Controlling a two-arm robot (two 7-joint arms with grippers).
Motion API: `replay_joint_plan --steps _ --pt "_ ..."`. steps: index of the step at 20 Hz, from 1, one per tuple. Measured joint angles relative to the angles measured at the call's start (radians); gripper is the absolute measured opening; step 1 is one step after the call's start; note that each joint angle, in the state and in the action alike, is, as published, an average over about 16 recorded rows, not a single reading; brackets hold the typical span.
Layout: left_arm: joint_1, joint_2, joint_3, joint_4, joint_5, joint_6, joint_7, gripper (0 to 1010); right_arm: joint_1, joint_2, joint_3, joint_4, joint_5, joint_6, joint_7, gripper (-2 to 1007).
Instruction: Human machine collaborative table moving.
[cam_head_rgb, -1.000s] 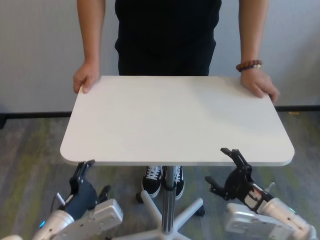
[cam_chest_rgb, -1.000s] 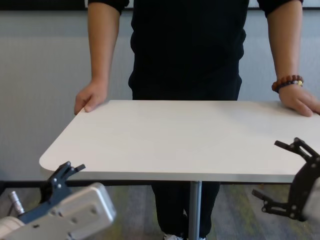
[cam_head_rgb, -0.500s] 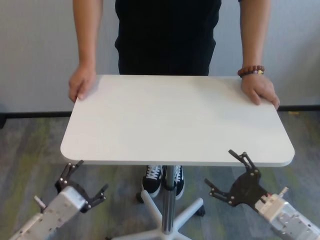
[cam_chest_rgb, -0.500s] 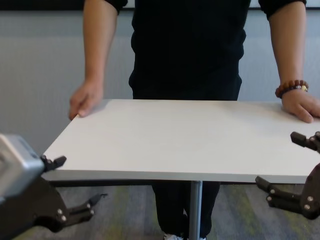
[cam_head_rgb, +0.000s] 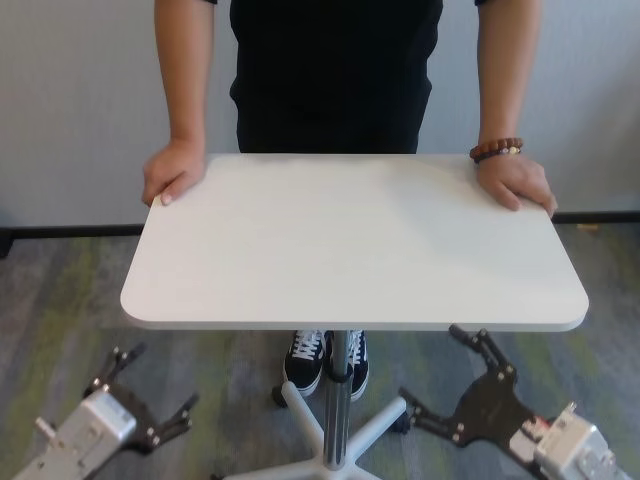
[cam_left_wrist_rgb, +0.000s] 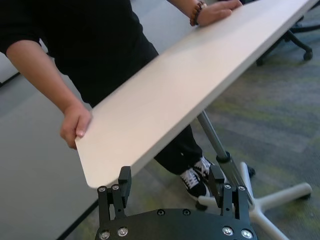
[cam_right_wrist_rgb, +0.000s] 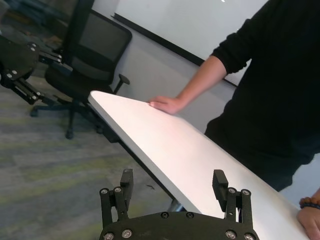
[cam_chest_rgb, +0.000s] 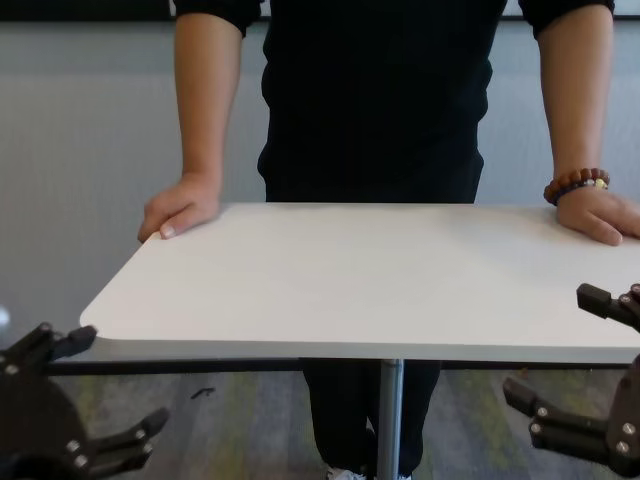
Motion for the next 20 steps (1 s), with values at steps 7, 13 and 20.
replay_joint_plan --steps 7,13,20 --pt "0.097 0.031 -0.047 -0.087 -0.005 0.031 -0.007 1000 -0.060 0.001 0.008 -0.046 0.048 0.001 0.034 1000" --pt "0.134 0.037 -0.076 -0.130 -0.004 0.018 -0.003 1000 -0.083 -0.002 0.021 -0.081 0.057 0.002 0.048 1001" --pt "0.141 0.028 -0.100 -0.170 0.003 -0.008 0.003 1000 -0.084 -0.003 0.044 -0.132 0.028 0.018 0.054 1001"
